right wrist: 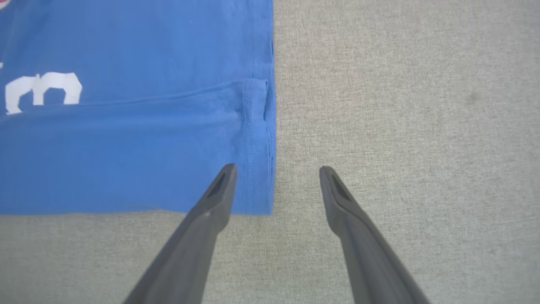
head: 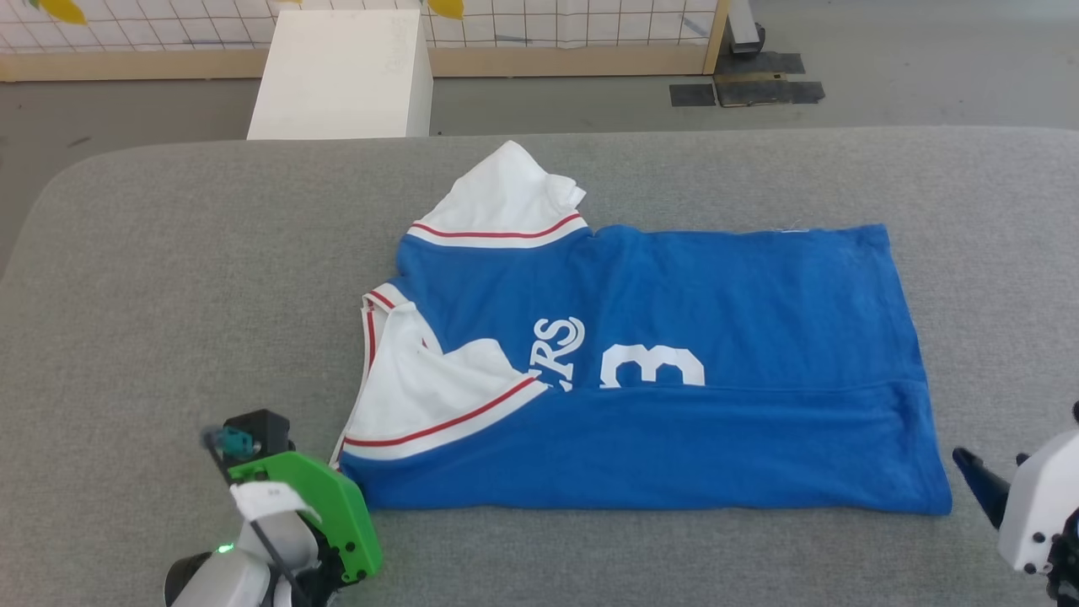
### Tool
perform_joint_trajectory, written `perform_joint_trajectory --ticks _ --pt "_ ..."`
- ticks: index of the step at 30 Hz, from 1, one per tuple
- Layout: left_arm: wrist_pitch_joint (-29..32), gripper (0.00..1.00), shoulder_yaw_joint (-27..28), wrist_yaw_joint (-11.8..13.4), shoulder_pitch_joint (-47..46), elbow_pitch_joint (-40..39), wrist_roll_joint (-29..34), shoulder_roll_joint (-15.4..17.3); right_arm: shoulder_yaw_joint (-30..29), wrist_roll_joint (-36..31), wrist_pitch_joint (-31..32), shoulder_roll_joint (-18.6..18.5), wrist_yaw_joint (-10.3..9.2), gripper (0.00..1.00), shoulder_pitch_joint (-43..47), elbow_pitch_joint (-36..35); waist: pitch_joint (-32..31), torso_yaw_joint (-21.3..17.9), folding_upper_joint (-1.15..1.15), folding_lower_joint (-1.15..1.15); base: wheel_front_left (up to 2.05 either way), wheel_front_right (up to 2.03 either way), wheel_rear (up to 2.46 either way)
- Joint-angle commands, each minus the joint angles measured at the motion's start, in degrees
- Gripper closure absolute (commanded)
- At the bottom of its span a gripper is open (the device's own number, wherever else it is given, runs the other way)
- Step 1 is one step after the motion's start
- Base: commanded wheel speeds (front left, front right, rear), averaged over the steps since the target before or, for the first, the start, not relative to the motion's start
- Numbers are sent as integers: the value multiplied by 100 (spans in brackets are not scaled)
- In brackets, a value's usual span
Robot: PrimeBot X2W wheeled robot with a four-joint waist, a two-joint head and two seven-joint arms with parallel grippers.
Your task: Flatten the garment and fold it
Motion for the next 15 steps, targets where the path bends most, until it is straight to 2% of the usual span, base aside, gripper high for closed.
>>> perform_joint_trajectory --ticks 1,8,15 --pt "-87 100 37 -3 156 -88 -39 -18 45 -155 89 -13 -9 0 87 7 5 16 0 0 0 0 0" --pt "-326 100 102 64 354 -828 -9 -25 327 -781 134 117 -9 0 -115 395 229 200 0 0 0 0 0" --pt "-293 100 5 66 321 -929 1 -84 564 -1038 187 28 -9 0 -250 908 416 366 0 0 0 0 0"
